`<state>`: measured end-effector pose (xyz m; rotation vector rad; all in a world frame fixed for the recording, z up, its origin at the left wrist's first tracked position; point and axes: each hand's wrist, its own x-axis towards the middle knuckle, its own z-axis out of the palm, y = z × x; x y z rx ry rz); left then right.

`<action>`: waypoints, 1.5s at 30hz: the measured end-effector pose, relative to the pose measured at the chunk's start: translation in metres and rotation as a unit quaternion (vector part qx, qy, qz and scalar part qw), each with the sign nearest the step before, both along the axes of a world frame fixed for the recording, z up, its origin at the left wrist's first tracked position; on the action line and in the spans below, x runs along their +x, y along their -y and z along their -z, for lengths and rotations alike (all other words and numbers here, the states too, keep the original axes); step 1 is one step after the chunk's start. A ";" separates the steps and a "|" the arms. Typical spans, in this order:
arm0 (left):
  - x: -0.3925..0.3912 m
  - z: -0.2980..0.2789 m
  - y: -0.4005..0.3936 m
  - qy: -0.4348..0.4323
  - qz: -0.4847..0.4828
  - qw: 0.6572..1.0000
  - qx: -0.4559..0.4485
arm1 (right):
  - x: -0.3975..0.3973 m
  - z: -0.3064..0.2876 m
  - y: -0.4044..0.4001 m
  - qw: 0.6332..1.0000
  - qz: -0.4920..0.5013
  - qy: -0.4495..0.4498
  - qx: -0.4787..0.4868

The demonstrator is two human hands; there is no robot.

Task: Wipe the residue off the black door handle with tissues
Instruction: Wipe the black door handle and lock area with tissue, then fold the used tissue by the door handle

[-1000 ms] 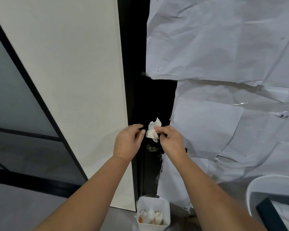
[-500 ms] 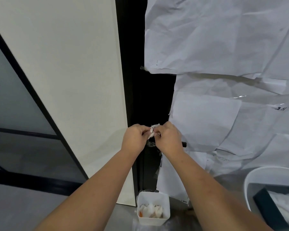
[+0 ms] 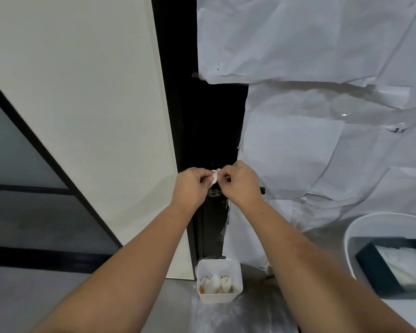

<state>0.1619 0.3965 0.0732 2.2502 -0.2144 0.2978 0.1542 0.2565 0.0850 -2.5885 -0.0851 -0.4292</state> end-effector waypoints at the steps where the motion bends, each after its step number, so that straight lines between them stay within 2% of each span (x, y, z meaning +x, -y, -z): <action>1: -0.001 0.001 0.000 0.001 0.003 1.000 -0.005 | -0.001 0.002 0.000 1.000 0.005 0.005 0.002; 5: -0.008 0.006 0.000 0.029 0.005 1.000 -0.006 | -0.006 0.012 -0.004 1.000 0.019 0.018 0.013; 10: -0.023 0.016 -0.001 0.067 -0.009 0.997 -0.021 | -0.017 0.009 -0.005 0.999 0.001 0.032 -0.030; 15: -0.045 0.025 0.005 0.069 -0.010 0.997 -0.042 | -0.041 0.017 0.001 0.995 -0.001 0.075 -0.069; 19: -0.066 0.037 0.018 0.050 -0.020 0.997 -0.051 | -0.060 0.033 0.014 0.995 -0.005 0.081 -0.053; 26: -0.106 0.086 0.044 -0.046 -0.025 0.997 -0.052 | -0.094 0.091 0.046 0.999 -0.047 -0.006 -0.018; 33: -0.130 0.142 0.047 -0.142 -0.017 0.988 -0.057 | -0.121 0.151 0.050 0.996 -0.048 -0.072 0.012; 38: -0.136 0.192 0.045 -0.183 0.021 0.982 -0.046 | -0.130 0.200 0.048 0.991 -0.023 -0.124 0.040; 45: -0.133 0.268 0.038 -0.262 -0.003 0.963 -0.063 | -0.138 0.281 0.034 0.975 0.013 -0.204 0.087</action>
